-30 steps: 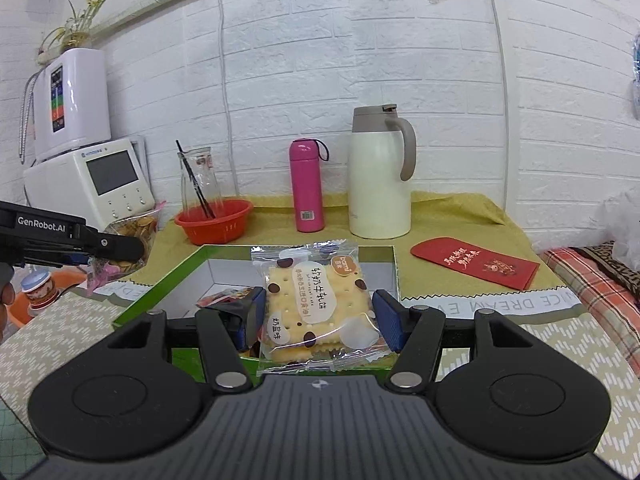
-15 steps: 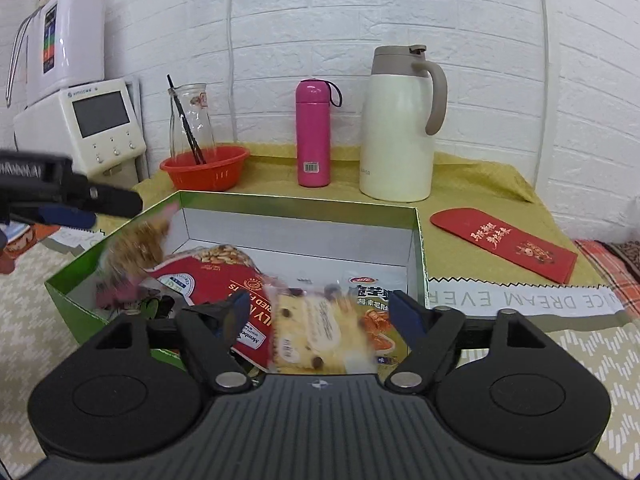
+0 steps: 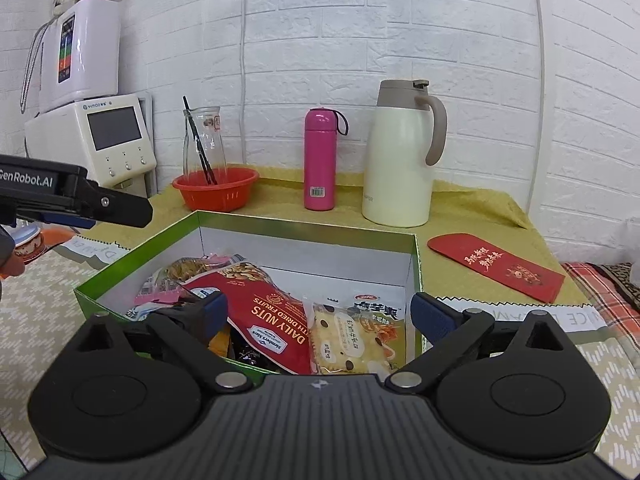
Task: Organize snacks
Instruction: 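Withdraw both grippers from the box toward the red sausage sticks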
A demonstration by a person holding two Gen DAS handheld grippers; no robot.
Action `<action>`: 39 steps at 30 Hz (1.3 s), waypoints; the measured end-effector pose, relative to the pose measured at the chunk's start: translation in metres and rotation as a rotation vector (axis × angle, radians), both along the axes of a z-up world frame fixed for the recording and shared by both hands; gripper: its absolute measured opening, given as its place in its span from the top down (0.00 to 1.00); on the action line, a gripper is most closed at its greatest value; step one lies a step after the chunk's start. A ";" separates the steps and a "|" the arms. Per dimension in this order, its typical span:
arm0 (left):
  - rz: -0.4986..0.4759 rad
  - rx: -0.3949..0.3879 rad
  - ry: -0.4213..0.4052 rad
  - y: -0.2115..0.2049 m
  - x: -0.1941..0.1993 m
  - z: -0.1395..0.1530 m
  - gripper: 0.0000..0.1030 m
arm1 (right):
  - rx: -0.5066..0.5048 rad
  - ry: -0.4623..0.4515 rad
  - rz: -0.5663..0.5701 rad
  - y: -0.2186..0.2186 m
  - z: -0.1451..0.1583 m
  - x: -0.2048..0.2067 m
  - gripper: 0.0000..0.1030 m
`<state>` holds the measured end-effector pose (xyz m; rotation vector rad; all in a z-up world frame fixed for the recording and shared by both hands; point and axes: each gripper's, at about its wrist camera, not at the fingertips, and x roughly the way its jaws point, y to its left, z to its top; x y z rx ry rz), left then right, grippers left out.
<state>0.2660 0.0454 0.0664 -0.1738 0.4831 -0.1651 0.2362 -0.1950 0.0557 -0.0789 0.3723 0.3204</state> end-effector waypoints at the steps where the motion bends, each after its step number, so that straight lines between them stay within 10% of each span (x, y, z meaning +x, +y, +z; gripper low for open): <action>1: 0.000 0.002 -0.001 -0.001 -0.003 0.001 0.00 | 0.000 -0.005 0.002 0.000 0.003 -0.003 0.00; 18: -0.105 -0.067 0.019 -0.019 -0.084 0.019 0.00 | -0.036 -0.053 -0.035 -0.022 0.026 -0.091 0.00; 30: -0.303 -0.008 0.113 -0.081 -0.125 -0.040 0.00 | 0.029 0.142 -0.108 -0.057 -0.036 -0.139 0.00; 38: -0.260 -0.057 0.163 -0.076 -0.127 -0.056 0.00 | -0.019 0.211 -0.097 -0.030 -0.055 -0.110 0.00; 39: -0.253 -0.062 0.165 -0.073 -0.127 -0.056 0.00 | -0.050 0.218 -0.099 -0.026 -0.059 -0.107 0.20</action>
